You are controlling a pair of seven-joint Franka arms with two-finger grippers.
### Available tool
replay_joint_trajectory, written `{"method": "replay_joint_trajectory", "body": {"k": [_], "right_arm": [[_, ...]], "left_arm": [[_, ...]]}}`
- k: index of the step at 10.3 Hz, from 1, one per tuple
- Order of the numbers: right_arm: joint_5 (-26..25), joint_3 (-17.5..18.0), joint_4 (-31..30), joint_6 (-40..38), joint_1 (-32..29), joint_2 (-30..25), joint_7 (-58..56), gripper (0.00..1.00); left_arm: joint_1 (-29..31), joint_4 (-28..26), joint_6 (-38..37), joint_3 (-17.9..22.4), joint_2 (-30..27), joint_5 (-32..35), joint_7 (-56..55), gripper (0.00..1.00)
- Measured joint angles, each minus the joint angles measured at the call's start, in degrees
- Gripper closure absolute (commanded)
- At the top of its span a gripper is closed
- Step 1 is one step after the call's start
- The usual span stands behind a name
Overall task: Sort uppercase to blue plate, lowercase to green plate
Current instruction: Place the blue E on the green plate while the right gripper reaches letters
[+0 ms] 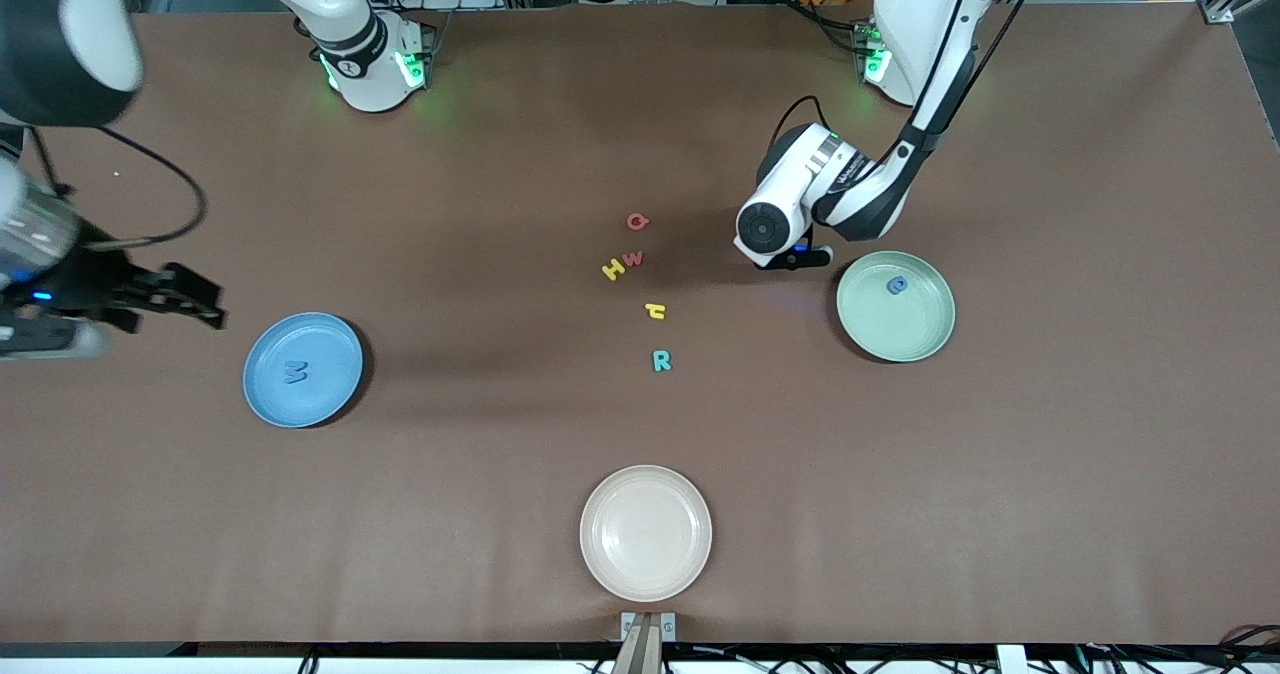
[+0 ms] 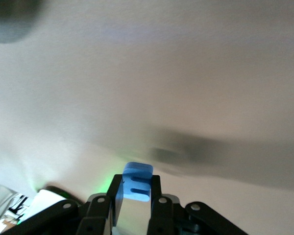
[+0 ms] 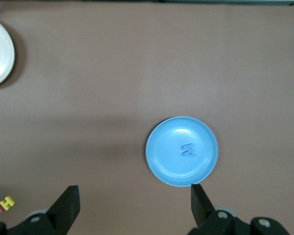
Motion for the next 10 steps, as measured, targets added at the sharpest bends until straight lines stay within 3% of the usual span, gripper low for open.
{"method": "replay_joint_trajectory", "body": {"k": [5,8,10], "right_arm": [[0.00,0.15,-13.19,13.38,8.02,0.73,3.54,0.00],[0.01,0.29,-21.22,22.57,16.00,2.00,8.08,0.00],[-0.03,0.36,-23.27,26.89,22.98,4.78,13.59,0.00]], "left_arm": [[1.98,0.00,-2.72,1.31,-1.44,7.62,4.99,0.76],[2.97,0.20,-3.72,3.57,-3.48,11.84,9.73,0.76],[3.04,0.32,-3.78,5.00,-4.79,13.46,12.71,0.76]]}}
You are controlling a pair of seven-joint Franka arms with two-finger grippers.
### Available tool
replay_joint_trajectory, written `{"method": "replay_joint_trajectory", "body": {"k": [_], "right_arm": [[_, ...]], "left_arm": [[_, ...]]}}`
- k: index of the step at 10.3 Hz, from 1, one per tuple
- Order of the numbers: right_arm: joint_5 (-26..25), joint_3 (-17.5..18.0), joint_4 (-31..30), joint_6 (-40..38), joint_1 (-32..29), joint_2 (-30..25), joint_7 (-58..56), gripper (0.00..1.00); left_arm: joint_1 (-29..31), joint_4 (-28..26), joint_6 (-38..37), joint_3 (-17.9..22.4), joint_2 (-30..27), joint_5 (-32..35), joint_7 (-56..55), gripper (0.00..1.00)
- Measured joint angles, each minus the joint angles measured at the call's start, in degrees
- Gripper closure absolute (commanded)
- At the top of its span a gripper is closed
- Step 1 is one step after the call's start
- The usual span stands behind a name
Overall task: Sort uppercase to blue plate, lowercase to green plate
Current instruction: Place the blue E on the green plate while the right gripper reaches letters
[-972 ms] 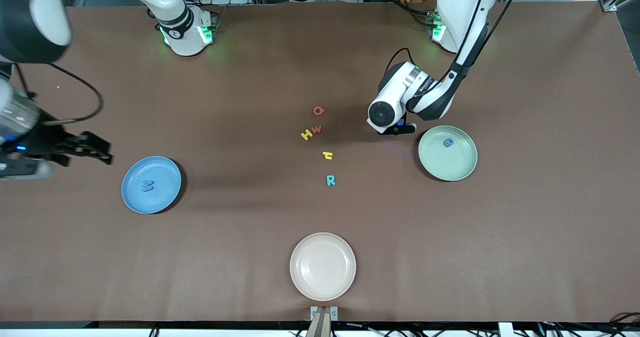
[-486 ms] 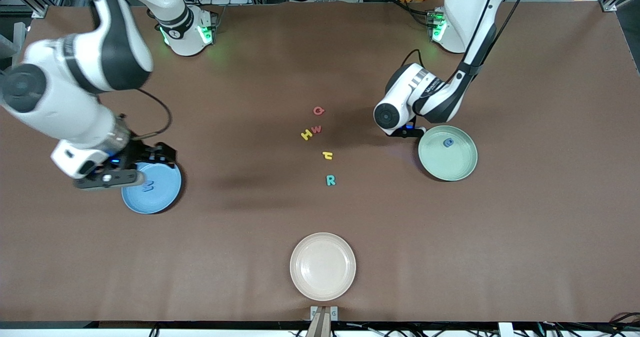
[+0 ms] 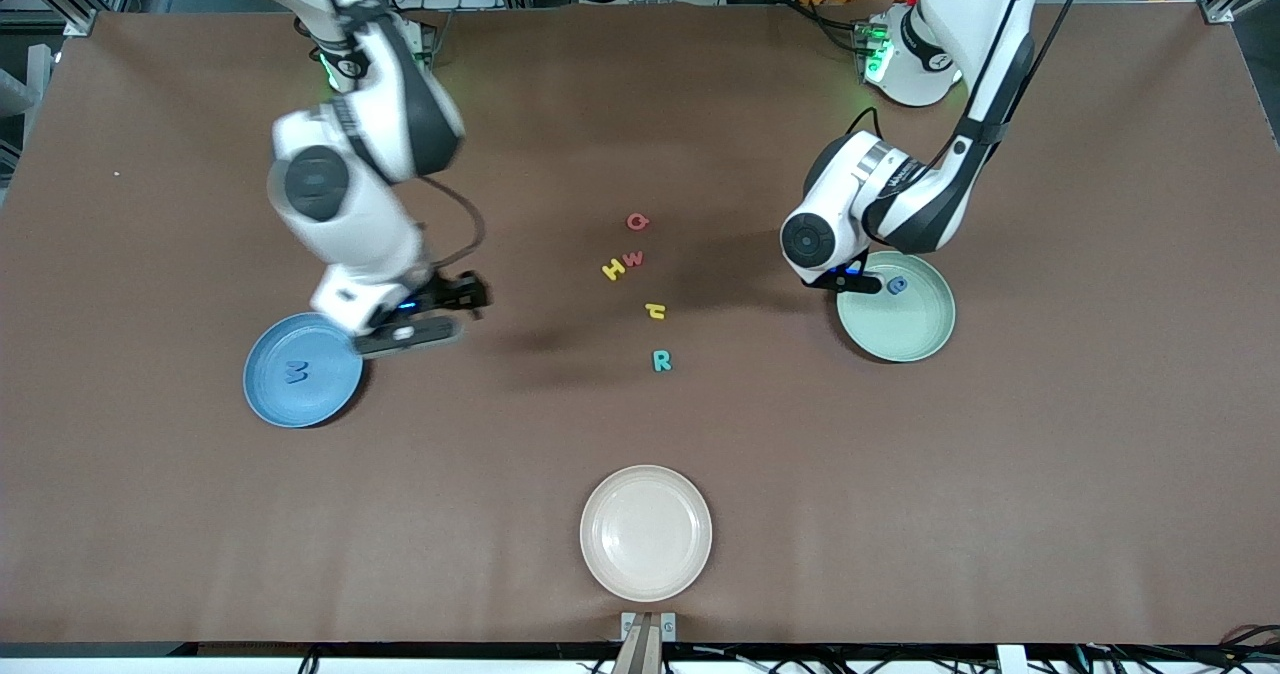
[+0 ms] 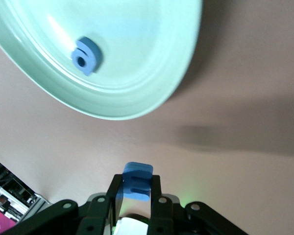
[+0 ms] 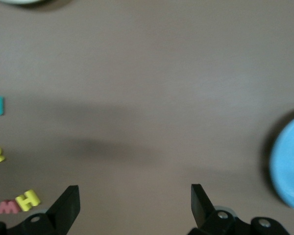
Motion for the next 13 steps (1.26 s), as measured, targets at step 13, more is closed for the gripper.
{"method": "replay_joint_trajectory", "body": {"k": [13], "right_arm": [[-4.00,-0.03,-0.42,12.63,18.96,17.12,19.57,0.00]], "left_arm": [[4.48,0.27,19.74,3.22,1.03,-0.73,3.73,0.57]]}}
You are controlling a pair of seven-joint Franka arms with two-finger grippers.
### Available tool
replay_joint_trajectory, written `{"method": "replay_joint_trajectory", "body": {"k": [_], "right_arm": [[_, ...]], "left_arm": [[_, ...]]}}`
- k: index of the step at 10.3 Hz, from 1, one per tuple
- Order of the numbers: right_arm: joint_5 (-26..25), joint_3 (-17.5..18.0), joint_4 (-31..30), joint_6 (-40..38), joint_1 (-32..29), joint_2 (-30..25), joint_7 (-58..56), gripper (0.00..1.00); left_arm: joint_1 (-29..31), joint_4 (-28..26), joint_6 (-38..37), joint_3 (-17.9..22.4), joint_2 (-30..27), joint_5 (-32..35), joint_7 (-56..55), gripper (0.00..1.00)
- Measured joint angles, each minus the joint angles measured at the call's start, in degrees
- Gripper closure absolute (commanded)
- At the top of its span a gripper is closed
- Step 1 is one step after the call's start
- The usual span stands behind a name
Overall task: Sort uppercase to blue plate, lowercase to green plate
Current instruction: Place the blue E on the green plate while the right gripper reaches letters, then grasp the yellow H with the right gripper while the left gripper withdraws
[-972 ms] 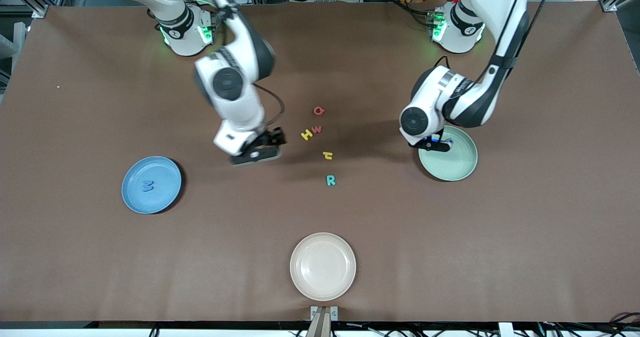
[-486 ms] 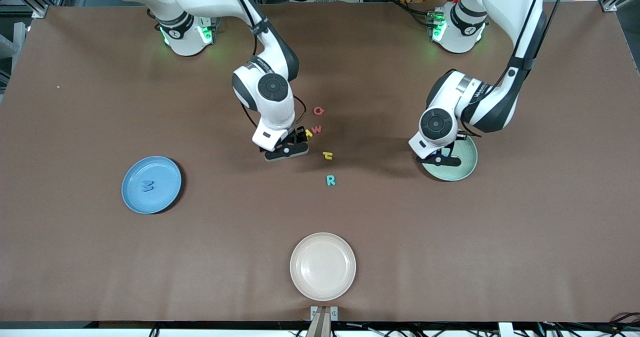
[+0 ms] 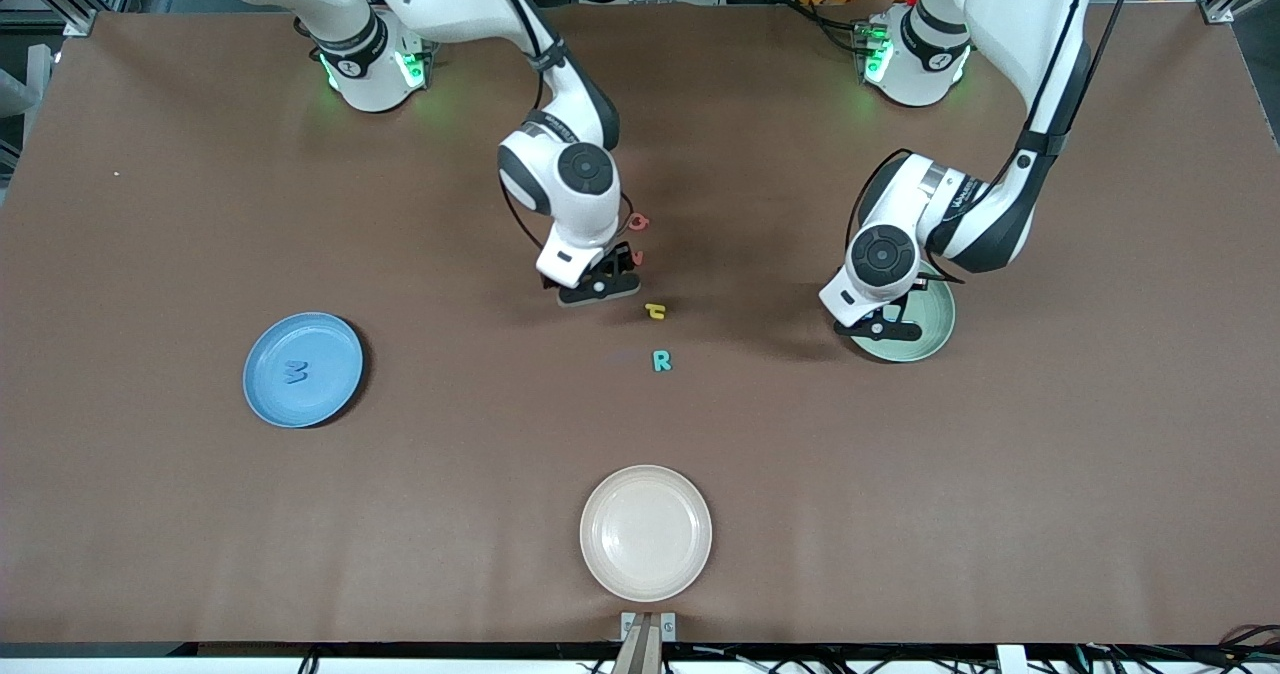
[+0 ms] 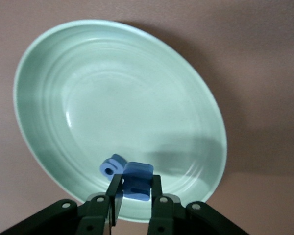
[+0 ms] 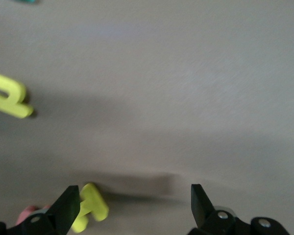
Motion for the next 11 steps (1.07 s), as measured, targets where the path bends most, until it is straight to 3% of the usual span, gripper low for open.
{"method": "replay_joint_trajectory", "body": {"k": [2,8,11], "right_arm": [[-0.02,-0.05,-0.14,0.00,1.68,0.47,1.59,0.00],[-0.23,-1.03,-1.69,2.76,1.62,0.68,1.64,0.00],[-0.40,-3.10,-1.19,3.65,1.03,0.26,1.26,0.00]], "left_arm": [[0.00,-0.82,1.51,0.00,0.51,-0.41,-0.36,0.49],[-0.01,-1.00,1.64,0.00,-0.41,-0.44,-0.48,0.47],[-0.02,-0.54,-2.48,-0.04,-3.52,-1.08,-0.62,0.47]]}}
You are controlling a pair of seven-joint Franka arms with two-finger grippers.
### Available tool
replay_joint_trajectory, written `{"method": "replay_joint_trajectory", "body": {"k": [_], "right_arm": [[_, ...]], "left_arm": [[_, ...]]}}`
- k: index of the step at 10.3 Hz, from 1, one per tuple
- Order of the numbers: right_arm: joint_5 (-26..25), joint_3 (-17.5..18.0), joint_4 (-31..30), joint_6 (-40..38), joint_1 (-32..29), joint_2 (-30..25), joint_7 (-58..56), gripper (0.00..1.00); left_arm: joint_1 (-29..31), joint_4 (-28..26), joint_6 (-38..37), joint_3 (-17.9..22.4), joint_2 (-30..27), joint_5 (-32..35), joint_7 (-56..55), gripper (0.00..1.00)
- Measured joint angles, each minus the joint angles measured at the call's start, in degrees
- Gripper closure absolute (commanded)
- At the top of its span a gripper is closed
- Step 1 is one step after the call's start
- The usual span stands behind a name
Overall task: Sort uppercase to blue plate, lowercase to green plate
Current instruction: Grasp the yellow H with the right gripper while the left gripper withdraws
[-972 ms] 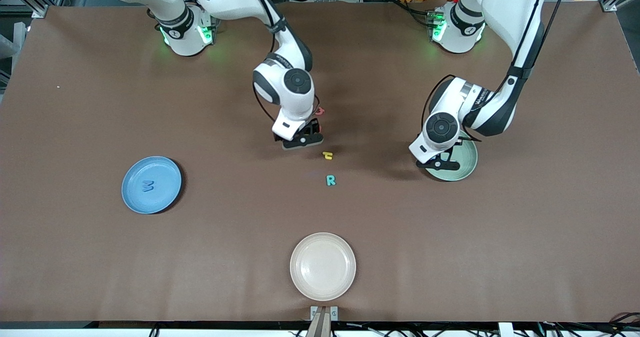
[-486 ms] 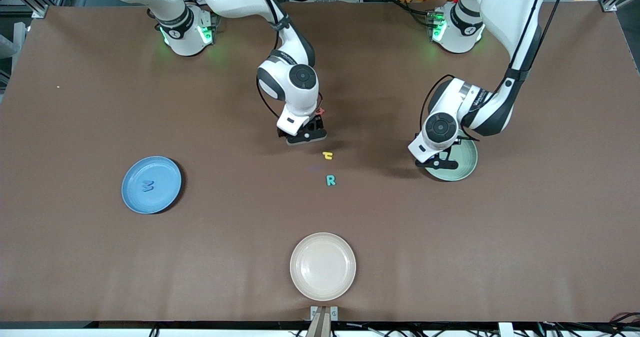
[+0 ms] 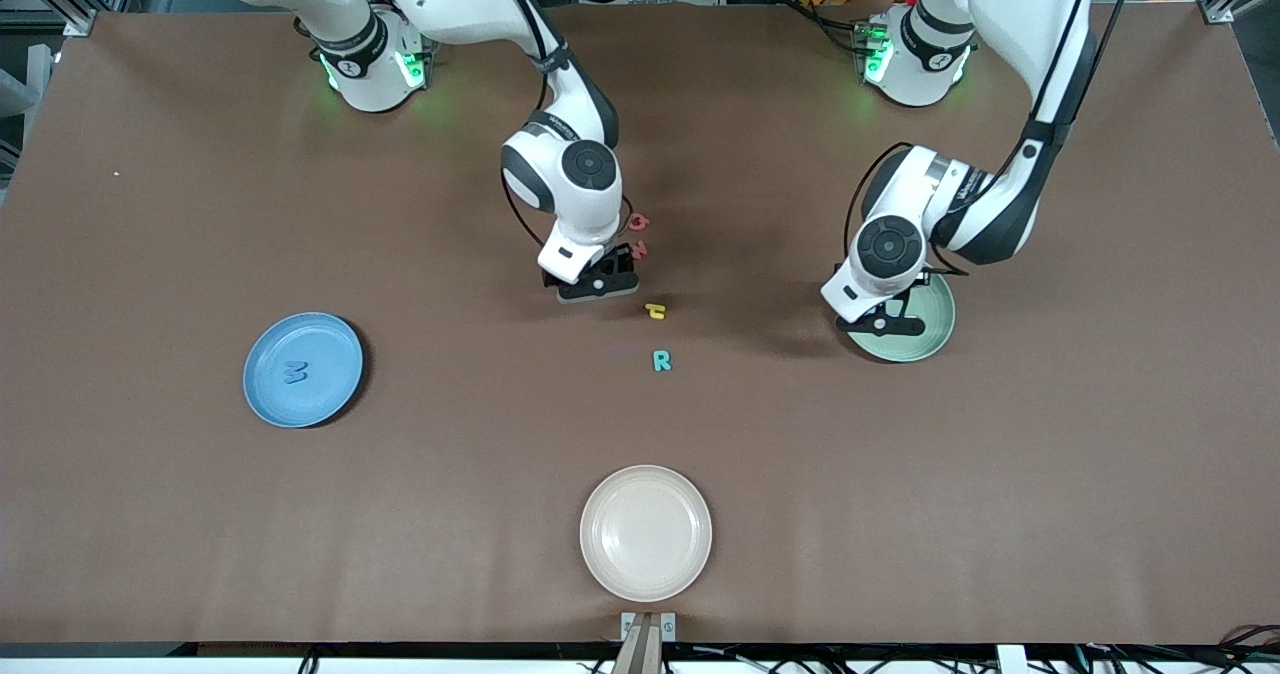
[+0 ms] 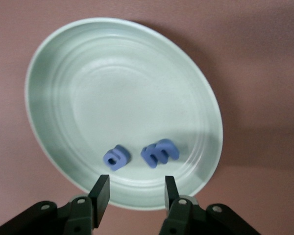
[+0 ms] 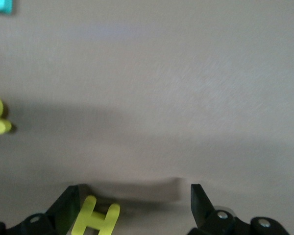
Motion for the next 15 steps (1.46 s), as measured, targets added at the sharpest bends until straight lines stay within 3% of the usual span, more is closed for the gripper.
{"method": "replay_joint_trajectory", "body": {"k": [3,5,10,15], "right_arm": [[0.39,-0.25,0.35,-0.07,-0.87,-2.13,2.28,0.00],[2.46,0.30,0.33,0.52,-0.59,-2.29,9.08,0.00],[4.92,0.94,-1.95,1.91,0.24,-2.11,14.07,0.00],[8.25,1.52,-2.42,3.63,0.46,-1.33,15.82,0.00]], "left_arm": [[-0.16,1.71,-2.18,-0.37,-2.75,-5.47,-0.05,0.47],[-0.18,3.94,-2.58,-0.61,-3.02,-8.89,-1.40,0.47],[-0.18,7.92,-1.73,-1.13,-2.36,-16.39,-8.22,0.47],[-0.18,10.33,-0.64,-1.13,-0.25,-17.67,-11.70,0.47]]}}
